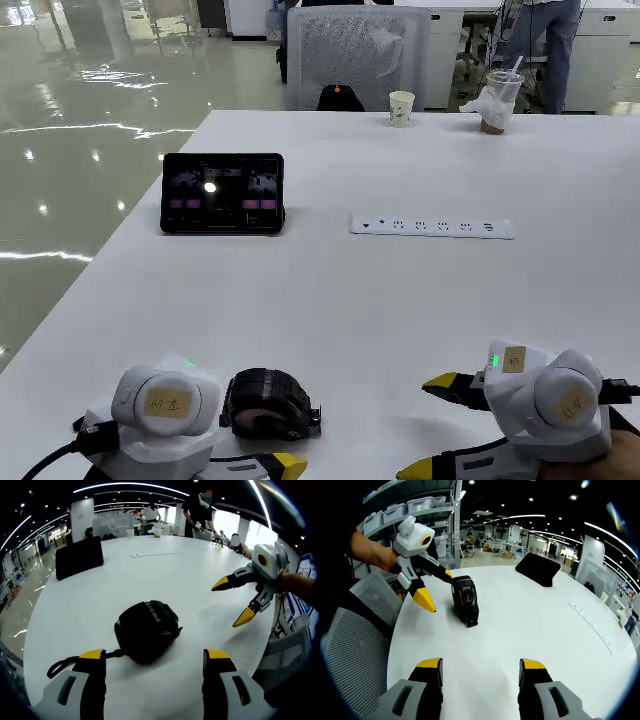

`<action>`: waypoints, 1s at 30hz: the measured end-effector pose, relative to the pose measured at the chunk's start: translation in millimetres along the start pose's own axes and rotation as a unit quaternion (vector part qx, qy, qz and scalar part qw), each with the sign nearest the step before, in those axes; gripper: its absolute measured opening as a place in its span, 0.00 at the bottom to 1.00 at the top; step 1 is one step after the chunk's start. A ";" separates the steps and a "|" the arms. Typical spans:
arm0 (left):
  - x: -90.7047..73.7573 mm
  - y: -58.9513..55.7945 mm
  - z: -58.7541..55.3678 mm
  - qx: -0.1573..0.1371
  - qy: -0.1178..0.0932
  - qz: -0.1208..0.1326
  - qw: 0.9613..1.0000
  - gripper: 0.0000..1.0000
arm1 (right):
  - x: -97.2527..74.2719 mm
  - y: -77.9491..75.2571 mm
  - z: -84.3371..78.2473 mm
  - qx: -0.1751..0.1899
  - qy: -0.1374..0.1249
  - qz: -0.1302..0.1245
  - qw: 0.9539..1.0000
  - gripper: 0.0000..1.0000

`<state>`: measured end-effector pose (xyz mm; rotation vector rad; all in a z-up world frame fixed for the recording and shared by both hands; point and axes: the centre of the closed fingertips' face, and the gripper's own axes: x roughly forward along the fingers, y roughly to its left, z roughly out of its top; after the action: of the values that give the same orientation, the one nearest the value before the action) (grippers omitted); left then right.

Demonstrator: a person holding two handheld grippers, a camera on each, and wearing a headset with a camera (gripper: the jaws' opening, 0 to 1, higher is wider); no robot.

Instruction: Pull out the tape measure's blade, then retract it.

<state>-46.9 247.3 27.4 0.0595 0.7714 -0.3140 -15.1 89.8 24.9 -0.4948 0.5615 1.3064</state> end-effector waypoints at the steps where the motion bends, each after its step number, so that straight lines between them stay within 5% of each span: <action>1: 0.0 0.1 -0.3 0.002 -0.001 -0.002 1.000 0.76 | -1.3 -0.1 -0.6 0.001 0.000 -0.002 1.000 0.61; 30: -10.9 -0.8 0.7 0.051 -0.034 -0.033 0.998 0.78 | -35.1 -3.9 -18.8 0.045 -0.020 -0.050 0.998 0.71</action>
<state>-54.0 249.2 35.5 0.1192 0.6909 -0.4163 -19.1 50.8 32.9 -0.4164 0.5536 1.1872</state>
